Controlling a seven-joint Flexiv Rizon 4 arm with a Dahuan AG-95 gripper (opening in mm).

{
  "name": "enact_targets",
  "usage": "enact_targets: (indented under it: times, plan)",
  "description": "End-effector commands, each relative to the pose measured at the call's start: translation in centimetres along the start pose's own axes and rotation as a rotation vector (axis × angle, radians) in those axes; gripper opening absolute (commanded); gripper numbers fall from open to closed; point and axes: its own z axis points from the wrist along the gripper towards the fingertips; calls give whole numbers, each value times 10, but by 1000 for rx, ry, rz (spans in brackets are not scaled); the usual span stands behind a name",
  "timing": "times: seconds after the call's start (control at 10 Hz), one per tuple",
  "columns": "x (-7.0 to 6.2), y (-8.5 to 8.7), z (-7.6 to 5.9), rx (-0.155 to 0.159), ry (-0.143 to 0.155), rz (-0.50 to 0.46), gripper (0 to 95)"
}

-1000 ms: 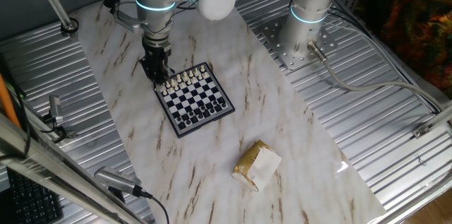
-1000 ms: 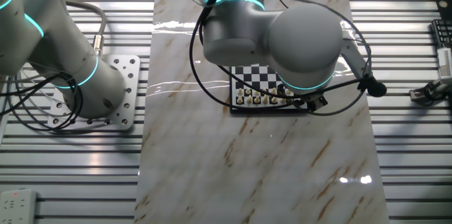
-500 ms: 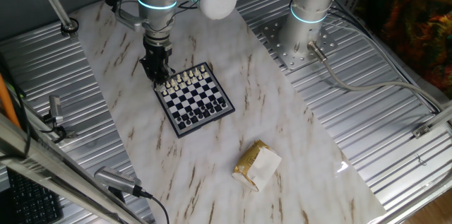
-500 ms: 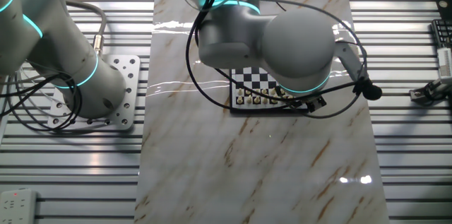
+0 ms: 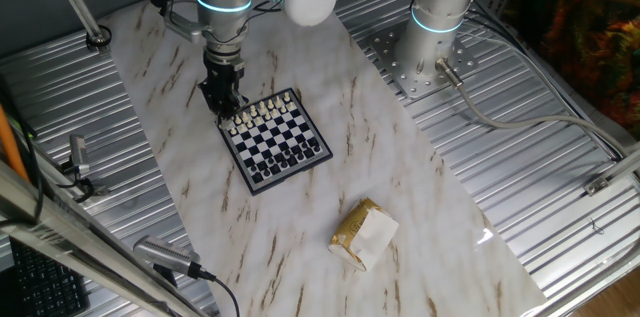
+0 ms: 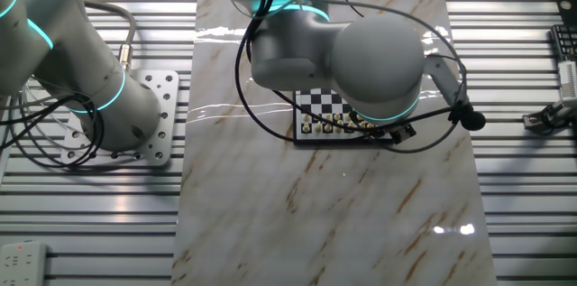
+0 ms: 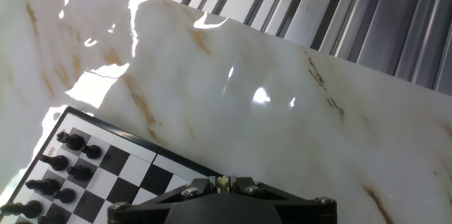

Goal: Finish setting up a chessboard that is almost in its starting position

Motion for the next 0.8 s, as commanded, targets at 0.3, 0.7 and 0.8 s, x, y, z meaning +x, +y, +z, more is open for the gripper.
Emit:
enact_targets:
  times: [0.3, 0.7, 0.8]
  plan:
    - [0, 0, 1, 1, -5, 2, 0]
    - [0, 0, 2, 3, -14, 4, 0]
    - [0, 0, 2, 4, -17, 4, 0]
